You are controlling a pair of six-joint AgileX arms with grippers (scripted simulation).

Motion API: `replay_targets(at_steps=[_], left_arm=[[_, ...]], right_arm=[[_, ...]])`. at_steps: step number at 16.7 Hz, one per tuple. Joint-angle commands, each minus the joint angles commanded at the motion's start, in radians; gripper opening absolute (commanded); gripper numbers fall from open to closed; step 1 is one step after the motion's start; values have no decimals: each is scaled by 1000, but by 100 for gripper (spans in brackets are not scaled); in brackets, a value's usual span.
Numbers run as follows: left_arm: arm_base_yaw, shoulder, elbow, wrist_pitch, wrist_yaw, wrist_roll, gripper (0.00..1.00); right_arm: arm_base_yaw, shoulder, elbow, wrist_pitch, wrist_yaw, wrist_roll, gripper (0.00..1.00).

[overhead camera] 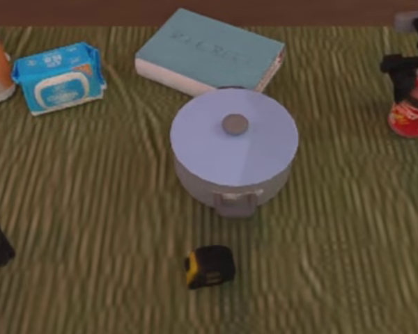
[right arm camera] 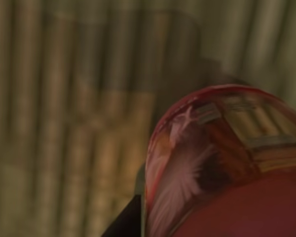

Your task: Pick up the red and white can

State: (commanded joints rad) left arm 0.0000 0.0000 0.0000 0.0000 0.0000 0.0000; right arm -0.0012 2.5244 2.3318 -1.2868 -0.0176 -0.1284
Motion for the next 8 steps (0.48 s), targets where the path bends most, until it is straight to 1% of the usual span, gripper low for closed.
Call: replay_targets(at_steps=[2, 3, 8], left_arm=[[0, 0, 0, 0, 0, 0, 100], [0, 0, 0, 0, 0, 0, 100], [0, 0, 0, 0, 0, 0, 100]], right_arm=[[0, 0, 0, 0, 0, 0, 2], [0, 0, 0, 0, 0, 0, 0], [0, 0, 0, 0, 0, 0, 0]])
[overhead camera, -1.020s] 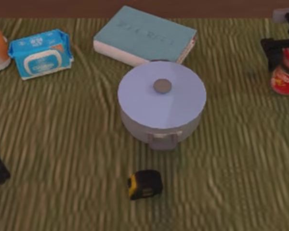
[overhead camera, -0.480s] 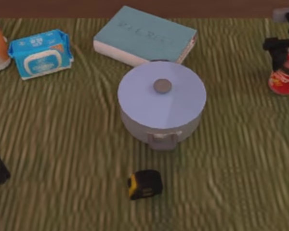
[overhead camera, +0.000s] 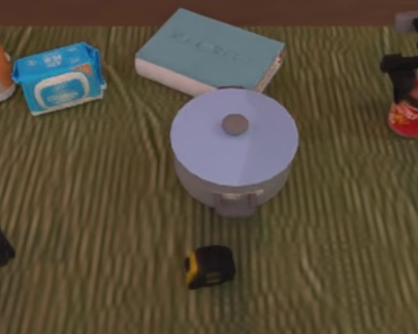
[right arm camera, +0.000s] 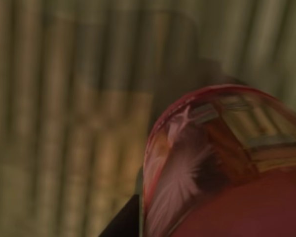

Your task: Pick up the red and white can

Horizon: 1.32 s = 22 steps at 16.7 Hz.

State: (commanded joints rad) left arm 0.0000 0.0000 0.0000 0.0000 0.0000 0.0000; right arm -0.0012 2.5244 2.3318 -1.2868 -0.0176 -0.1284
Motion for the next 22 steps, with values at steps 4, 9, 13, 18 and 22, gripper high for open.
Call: replay_targets(at_steps=[4, 9, 13, 18, 22], left_arm=[[0, 0, 0, 0, 0, 0, 100], [0, 0, 0, 0, 0, 0, 100], [0, 0, 0, 0, 0, 0, 100], [0, 0, 0, 0, 0, 0, 100], [0, 0, 0, 0, 0, 0, 100]], right_arm=[[0, -2, -2, -1, 0, 2, 0], [6, -174, -158, -18, -3, 2, 0], [14, -411, -351, -45, -5, 2, 0], [17, -496, -433, -63, -5, 2, 0], [22, -489, -431, -56, -3, 20, 0]])
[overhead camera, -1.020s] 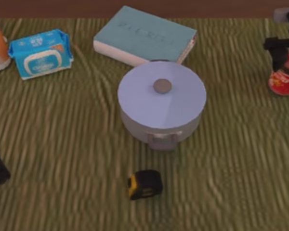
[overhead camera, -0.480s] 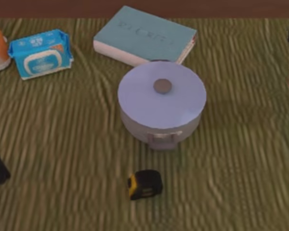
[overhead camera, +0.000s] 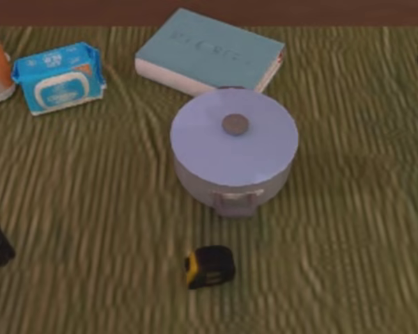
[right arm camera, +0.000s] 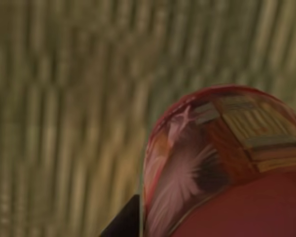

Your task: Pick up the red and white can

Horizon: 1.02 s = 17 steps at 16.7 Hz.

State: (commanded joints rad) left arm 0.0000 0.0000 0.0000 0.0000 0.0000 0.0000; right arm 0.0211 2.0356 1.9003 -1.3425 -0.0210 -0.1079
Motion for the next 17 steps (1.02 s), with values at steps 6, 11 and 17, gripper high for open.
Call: replay_targets(at_steps=[6, 11, 17], left_arm=[[0, 0, 0, 0, 0, 0, 100], [0, 0, 0, 0, 0, 0, 100], [0, 0, 0, 0, 0, 0, 100]], right_arm=[[163, 48, -34, 87, 34, 250, 0], [271, 80, -66, 144, 57, 406, 0], [267, 79, -79, 160, 54, 408, 0]])
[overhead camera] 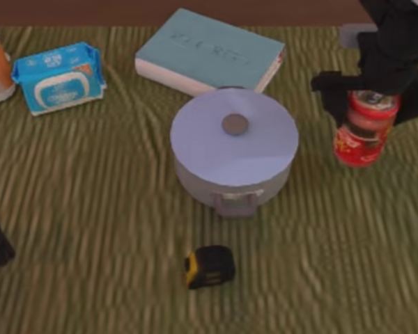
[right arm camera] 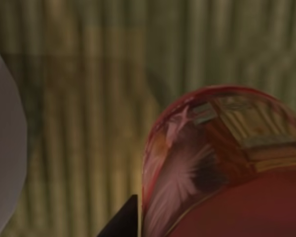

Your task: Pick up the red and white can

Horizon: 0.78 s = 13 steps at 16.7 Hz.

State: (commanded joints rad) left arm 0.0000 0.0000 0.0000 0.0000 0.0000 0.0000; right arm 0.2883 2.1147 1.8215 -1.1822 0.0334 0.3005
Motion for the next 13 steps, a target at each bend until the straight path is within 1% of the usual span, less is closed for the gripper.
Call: replay_targets(at_steps=[5, 10, 13], left_arm=[[0, 0, 0, 0, 0, 0, 100], [0, 0, 0, 0, 0, 0, 100], [0, 0, 0, 0, 0, 0, 100]], right_arm=[[4, 34, -114, 149, 3, -2, 0], [4, 40, -127, 162, 3, -1, 0], [4, 40, -127, 162, 3, -1, 23]])
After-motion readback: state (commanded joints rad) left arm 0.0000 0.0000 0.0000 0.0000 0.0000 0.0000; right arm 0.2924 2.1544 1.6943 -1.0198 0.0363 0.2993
